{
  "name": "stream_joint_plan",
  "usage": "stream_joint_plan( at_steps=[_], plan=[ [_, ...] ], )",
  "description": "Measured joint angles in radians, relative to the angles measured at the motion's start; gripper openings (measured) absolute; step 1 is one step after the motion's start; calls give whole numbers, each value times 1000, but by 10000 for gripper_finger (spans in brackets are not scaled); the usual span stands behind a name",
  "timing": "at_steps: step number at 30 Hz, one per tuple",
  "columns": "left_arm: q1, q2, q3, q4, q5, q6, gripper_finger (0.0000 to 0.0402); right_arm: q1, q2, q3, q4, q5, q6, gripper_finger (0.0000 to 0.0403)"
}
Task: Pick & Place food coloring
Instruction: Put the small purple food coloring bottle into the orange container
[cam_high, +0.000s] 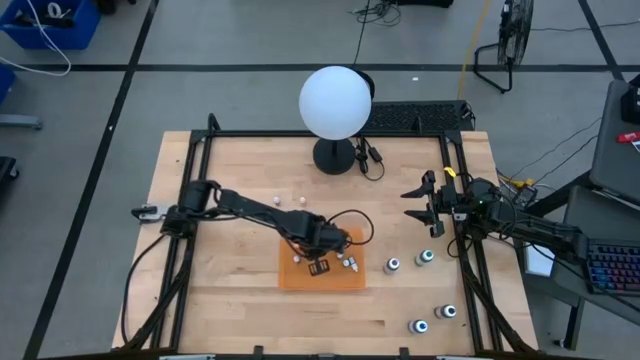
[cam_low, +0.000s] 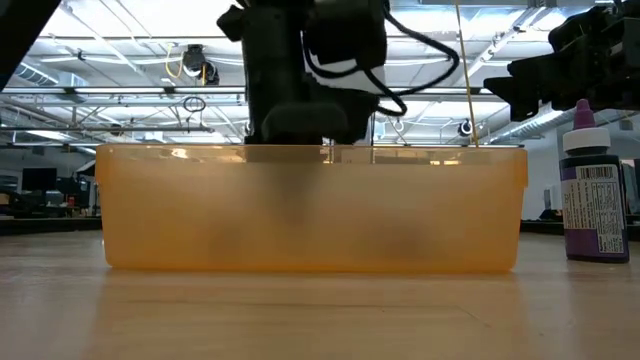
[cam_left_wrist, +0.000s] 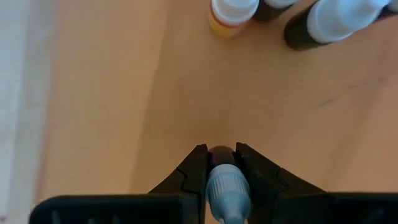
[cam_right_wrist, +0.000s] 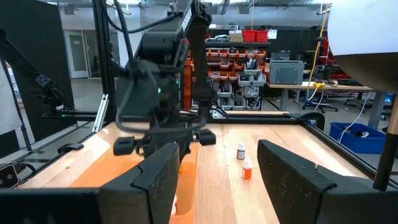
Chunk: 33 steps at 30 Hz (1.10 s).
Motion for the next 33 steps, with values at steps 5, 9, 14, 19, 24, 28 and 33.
stream_joint_plan(
  at_steps=[5,9,14,19,24,28,33],
  plan=[
    [-2,24,0,14,5,-1,68,0,0,0,0,0,0,206],
    [-2,33,2,48,5,-4,68,0,0,0,-1,0,0,204],
    [-2,32,2,58,6,-25,93,0,0,0,-1,0,0,207],
    [-7,29,1,55,49,-25,166,0,0,0,-1,0,0,205],
    [-8,27,4,47,86,-26,215,0,0,0,-1,0,0,205],
    [0,25,36,10,101,-26,236,0,0,0,-1,0,0,207],
    [14,25,111,-95,70,-5,244,0,0,0,-1,0,0,204]
  ],
)
